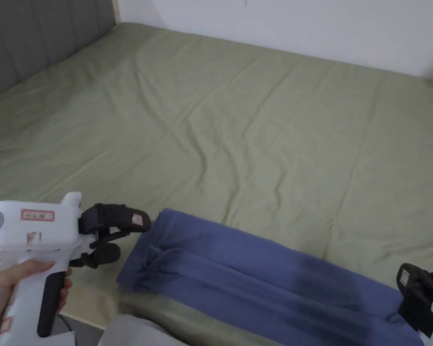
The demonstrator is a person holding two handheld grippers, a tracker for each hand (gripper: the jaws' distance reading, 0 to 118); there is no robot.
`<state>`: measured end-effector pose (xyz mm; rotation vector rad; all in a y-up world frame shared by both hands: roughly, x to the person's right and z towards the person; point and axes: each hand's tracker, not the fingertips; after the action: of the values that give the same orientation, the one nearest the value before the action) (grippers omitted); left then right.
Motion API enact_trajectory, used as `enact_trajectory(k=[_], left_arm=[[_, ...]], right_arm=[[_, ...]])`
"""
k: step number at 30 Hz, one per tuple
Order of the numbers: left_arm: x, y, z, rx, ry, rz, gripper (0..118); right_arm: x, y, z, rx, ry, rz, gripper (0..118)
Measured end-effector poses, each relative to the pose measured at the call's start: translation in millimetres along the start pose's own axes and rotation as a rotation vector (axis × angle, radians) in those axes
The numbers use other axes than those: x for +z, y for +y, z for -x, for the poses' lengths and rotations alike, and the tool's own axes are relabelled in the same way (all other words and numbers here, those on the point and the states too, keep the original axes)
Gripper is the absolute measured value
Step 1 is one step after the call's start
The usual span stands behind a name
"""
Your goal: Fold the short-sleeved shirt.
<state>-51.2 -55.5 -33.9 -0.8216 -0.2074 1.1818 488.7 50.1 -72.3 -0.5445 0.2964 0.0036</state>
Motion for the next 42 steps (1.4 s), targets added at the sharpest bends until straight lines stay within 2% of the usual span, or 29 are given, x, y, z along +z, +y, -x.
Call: enact_trajectory(k=[4, 7, 12, 16, 17, 19, 20, 21, 24, 28, 34, 39, 42], left_arm=[[-21, 16, 14, 0.016, 0.026, 0.048, 113], [-32, 22, 14, -0.002, -0.044, 0.090, 113], [-57, 29, 1, -0.086, -0.032, 0.215, 112], [-65, 26, -11, -0.175, 0.051, 0.248, 100], [-65, 26, -12, -0.230, 0.119, 0.253, 76], [-64, 25, -4, -0.252, 0.270, 0.228, 10], [-64, 28, 6, -0.139, 0.148, 0.248, 7], [-59, 30, 12, -0.026, 0.056, 0.226, 6], [-57, 23, 1, -0.136, 0.146, 0.199, 6], [-56, 17, -25, -0.205, 0.242, 0.171, 6], [-38, -1, -85, -0.262, 0.269, 0.121, 6], [-38, -36, -150, -0.295, 0.292, 0.075, 6], [-62, -61, -184, -0.335, 0.245, 0.111, 6]], right_arm=[[-2, 0, 1, 0.014, -0.019, 0.025, 0], [-5, 2, 3, 0.021, -0.029, 0.040, 0], [-13, 3, 9, 0.025, -0.030, 0.066, 0], [-17, 2, 20, 0.047, -0.023, 0.083, 0], [-17, 2, 23, 0.048, -0.016, 0.084, 0], [-14, 3, 26, 0.052, 0.007, 0.081, 0], [-14, 4, 28, 0.064, 0.011, 0.079, 0], [-12, 4, 30, 0.078, 0.009, 0.078, 0], [-9, 5, 29, 0.091, 0.012, 0.073, 0], [-6, 5, 15, 0.062, 0.004, 0.067, 0], [3, -1, -16, -0.012, -0.023, 0.070, 0], [16, -1, -40, -0.134, -0.024, 0.034, 0], [23, 0, -49, -0.118, -0.033, 0.021, 0]])
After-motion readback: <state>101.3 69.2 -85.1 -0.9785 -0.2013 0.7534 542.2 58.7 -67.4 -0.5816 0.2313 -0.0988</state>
